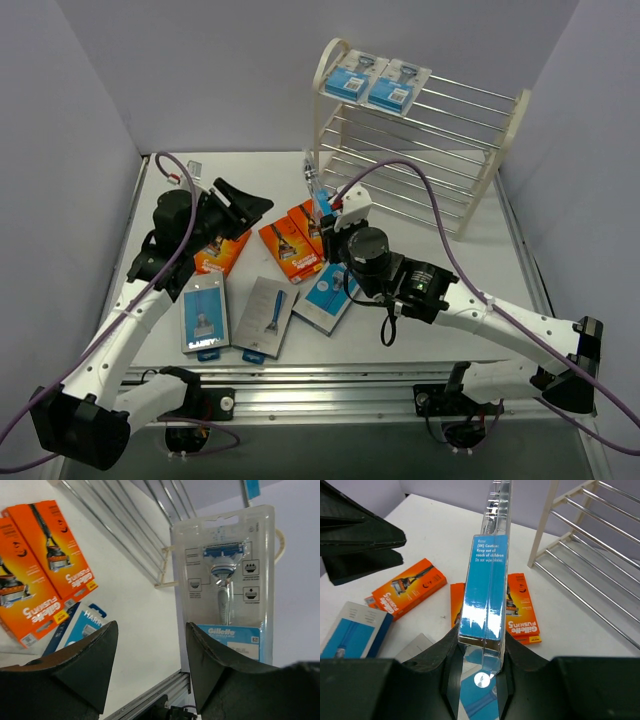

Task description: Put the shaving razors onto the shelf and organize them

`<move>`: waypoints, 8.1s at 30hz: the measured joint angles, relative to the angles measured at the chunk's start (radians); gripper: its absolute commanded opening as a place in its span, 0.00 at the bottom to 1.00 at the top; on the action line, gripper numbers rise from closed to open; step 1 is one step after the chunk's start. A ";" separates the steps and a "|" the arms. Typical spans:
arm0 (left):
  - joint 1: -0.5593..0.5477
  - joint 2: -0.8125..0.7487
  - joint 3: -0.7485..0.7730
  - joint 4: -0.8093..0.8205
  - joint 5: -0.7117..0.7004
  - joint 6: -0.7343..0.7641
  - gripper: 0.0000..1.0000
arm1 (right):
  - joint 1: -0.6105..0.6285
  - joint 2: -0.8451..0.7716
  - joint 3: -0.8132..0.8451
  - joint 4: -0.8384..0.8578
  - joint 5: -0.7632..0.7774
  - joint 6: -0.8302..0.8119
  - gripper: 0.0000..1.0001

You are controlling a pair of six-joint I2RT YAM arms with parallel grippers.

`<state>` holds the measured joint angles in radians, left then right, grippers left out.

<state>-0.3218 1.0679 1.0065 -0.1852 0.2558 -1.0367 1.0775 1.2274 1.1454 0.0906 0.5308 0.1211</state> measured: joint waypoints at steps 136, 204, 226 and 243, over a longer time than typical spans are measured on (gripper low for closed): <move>-0.417 0.744 1.238 -0.620 -0.274 0.707 0.02 | -0.529 -0.165 -0.205 0.271 -0.828 0.460 0.53; -0.140 0.002 0.330 -0.303 -0.402 0.800 0.78 | -0.767 0.218 0.483 0.067 -0.794 0.500 0.00; -0.146 -0.077 0.003 -0.206 -0.369 0.794 0.79 | -1.154 0.401 0.832 -0.282 -1.053 0.641 0.00; -0.227 -0.090 0.003 -0.207 -0.427 0.809 0.79 | -1.171 0.461 0.826 -0.331 -1.100 0.668 0.00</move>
<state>-0.5488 0.9779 1.0100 -0.3923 -0.1711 -0.2276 -0.0933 1.6882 1.9709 -0.2401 -0.5690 0.7887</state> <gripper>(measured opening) 0.793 0.227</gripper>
